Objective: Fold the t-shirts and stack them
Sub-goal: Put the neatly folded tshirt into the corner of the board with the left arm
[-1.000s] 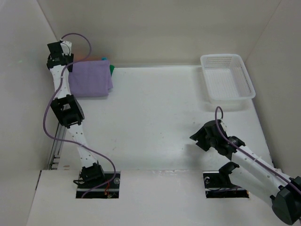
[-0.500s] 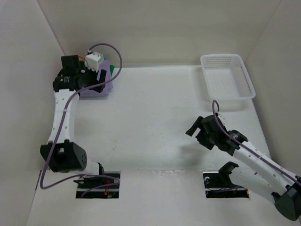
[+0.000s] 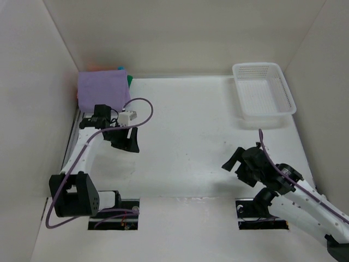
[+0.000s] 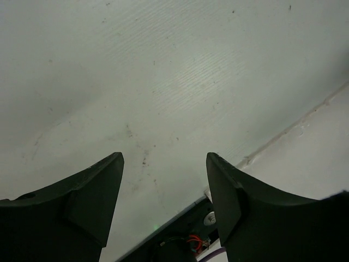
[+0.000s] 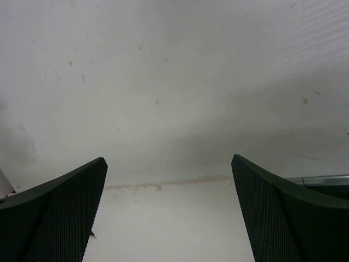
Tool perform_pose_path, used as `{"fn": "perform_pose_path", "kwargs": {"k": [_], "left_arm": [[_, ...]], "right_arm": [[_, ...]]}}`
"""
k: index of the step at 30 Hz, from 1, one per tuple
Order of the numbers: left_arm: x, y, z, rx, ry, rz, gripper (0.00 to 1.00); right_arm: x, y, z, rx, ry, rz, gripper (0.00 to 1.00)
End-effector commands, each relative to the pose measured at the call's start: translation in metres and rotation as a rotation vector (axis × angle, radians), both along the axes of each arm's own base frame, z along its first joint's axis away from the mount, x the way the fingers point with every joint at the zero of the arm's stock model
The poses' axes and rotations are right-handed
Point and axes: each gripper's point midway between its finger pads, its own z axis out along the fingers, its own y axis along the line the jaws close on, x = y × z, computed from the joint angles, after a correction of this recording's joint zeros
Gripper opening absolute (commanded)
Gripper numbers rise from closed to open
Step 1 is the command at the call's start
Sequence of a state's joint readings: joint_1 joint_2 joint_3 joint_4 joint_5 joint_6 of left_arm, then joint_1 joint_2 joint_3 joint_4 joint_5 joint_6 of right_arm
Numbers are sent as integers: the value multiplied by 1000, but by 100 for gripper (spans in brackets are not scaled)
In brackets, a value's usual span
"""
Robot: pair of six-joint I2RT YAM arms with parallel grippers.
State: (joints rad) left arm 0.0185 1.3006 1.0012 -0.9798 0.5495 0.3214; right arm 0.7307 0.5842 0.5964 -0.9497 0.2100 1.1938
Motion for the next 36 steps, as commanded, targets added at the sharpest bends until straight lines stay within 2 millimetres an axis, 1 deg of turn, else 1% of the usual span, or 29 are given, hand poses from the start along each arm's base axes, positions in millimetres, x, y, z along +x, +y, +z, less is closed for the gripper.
{"fn": "perform_pose_path", "kwargs": {"k": [1,4,6,8,11,16,21,24,25,26,29,36], "left_arm": [[-1,-9,16,-57,-85,20,61],[2,2,18,-6,-129,49,63],[4,10,14,45,-147,73,64],[1,14,11,82,-153,77,64],[-5,14,11,101,-173,63,65],[-21,8,7,102,-174,19,66],[-22,6,9,103,-190,13,66],[-24,1,8,90,-177,9,68],[-25,-1,8,87,-171,10,71],[-26,-3,7,82,-168,7,100],[-27,-7,4,88,-155,-11,100],[-27,-7,-1,90,-127,-15,100]], "right_arm": [[-13,-5,-8,-18,50,-14,100],[-18,-2,-11,-24,66,-1,100],[-21,-1,-14,-29,76,2,100],[-24,1,-17,-24,90,-3,100],[-28,4,-20,-19,103,3,100],[-33,5,-25,-5,116,-1,100],[-37,8,-26,14,118,-1,100],[-41,8,-29,13,131,1,100],[-42,9,-30,12,136,2,100],[-43,9,-31,10,140,2,100],[-47,9,-34,2,154,6,100],[-54,9,-40,4,172,3,100]]}}
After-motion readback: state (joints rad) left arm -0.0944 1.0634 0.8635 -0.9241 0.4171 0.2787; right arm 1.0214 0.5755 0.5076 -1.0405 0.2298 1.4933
